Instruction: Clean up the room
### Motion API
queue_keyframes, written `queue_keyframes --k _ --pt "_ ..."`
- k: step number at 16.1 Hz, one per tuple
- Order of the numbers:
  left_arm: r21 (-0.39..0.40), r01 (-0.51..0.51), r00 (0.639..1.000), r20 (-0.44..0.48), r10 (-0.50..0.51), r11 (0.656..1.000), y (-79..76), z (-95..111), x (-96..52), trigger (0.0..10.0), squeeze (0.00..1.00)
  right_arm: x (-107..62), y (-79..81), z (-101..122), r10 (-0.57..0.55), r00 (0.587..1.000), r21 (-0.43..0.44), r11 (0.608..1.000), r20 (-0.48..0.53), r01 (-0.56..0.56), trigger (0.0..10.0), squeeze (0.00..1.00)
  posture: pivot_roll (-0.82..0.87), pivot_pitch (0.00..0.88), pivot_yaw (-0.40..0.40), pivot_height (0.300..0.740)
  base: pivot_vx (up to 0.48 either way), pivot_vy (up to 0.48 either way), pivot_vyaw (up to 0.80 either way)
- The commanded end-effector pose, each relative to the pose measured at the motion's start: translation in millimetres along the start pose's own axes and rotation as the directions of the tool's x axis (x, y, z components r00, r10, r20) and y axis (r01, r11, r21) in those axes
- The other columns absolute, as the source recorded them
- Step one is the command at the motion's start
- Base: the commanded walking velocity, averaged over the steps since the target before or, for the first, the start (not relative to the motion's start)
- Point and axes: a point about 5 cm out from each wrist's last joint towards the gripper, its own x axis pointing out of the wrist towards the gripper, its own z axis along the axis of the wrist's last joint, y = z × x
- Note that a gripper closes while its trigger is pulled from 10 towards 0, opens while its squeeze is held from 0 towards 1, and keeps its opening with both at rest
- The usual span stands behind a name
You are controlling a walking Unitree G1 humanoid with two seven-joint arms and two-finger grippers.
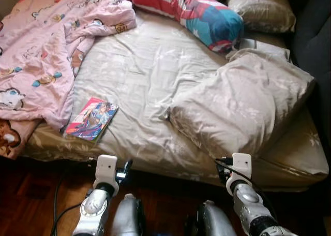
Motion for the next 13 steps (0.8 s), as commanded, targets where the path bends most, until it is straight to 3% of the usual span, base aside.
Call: queue_keyframes --k 1,3,10,13 --pt "0.0 0.008 1.0 -0.03 -0.008 1.0 -0.2 -9 -7.7 10.0 0.0 -0.5 -7.6 -3 -0.052 0.999 -0.001 0.999 -0.011 0.052 10.0 0.0 0.09 0.289 -0.012 0.644 0.0 0.0 0.0" --pt "0.001 0.009 0.999 -0.033 -0.009 1.0 -1.0 -11 -11.4 10.0 0.0 0.0 -11.4 0 -0.082 0.997 0.017 0.997 0.001 0.082 10.0 0.0 0.09 0.303 -0.012 0.644 0.0 0.0 0.0" --pt "0.015 0.018 1.0 0.004 -0.018 1.0 -2.1 -3 -18.5 10.0 0.0 0.4 5.8 -1 0.009 1.0 -0.021 1.0 -0.012 -0.009 10.0 0.0 0.11 0.368 -0.009 0.644 0.0 0.0 0.0" --pt "0.028 0.031 0.999 0.026 -0.032 0.999 -3.4 2 -24.3 10.0 0.0 0.6 0.7 4 -0.026 0.999 0.0 1.0 0.032 0.026 10.0 0.0 0.12 0.409 -0.005 0.644 0.0 0.0 0.0"
